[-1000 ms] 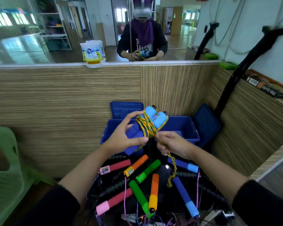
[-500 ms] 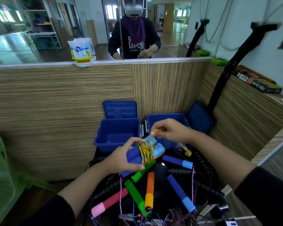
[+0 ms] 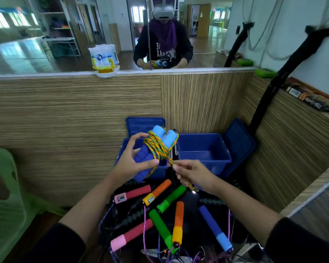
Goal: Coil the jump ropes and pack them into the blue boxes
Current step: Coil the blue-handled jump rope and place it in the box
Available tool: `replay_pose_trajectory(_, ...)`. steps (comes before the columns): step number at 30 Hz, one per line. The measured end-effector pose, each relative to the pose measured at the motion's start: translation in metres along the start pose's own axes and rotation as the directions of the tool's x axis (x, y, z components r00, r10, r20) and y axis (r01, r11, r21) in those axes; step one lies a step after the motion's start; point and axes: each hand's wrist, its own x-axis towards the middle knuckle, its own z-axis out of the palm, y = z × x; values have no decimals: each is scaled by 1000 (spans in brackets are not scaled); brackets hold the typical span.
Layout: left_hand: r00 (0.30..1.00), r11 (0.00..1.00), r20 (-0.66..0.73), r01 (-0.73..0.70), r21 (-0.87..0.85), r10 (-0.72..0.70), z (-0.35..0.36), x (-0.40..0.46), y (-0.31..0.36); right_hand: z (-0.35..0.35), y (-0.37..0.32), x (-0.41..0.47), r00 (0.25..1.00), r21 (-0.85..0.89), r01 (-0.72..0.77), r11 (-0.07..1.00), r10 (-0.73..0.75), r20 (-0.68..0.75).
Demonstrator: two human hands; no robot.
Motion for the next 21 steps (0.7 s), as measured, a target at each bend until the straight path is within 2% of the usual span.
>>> replay_pose_trajectory(1, 999, 999, -44, 9, 38, -8, -3, 2, -6, 2, 3, -2, 1000, -72, -4, 997, 3, -22)
replay_pose_trajectory(3, 991, 993, -131, 39, 110, -24, -9, 4, -21, 0, 4, -6, 998, -363, 2, 932, -22, -53)
replay_pose_trajectory(5, 980, 979, -192, 88, 183, -53, -20, 4, -38, -7, 1, -10, 996, -674, 32, 738, -79, -40)
replay_pose_trajectory(7, 979, 950, -177, 143, 279, -96, -31, 2, -52, -12, -8, -16, 994, -779, 75, 623, -110, 8)
replay_pose_trajectory(10, 986, 847, -17, 150, 510, -165, -26, -4, -56, -12, -28, -16, 983, -843, 158, 515, -163, 85)
replay_pose_trajectory(12, 972, 791, 97, 114, 601, -214, -12, -8, -54, -13, -41, -11, 971, -857, 188, 480, -220, 90)
replay_pose_trajectory(14, 954, 758, 187, 57, 649, -232, 2, -10, -53, -16, -55, -4, 963, -851, 188, 491, -261, 62)
replay_pose_trajectory(17, 929, 694, 298, -64, 717, -221, 21, -11, -52, -19, -64, 6, 971, -803, 162, 574, -236, 27)
replay_pose_trajectory(19, 931, 684, 316, -110, 721, -184, 33, -13, -48, -23, -64, 10, 982, -737, 114, 667, -187, -18)
replay_pose_trajectory(21, 952, 709, 282, -118, 695, -118, 40, -16, -44, -25, -64, 11, 987, -592, 55, 804, -135, -90)
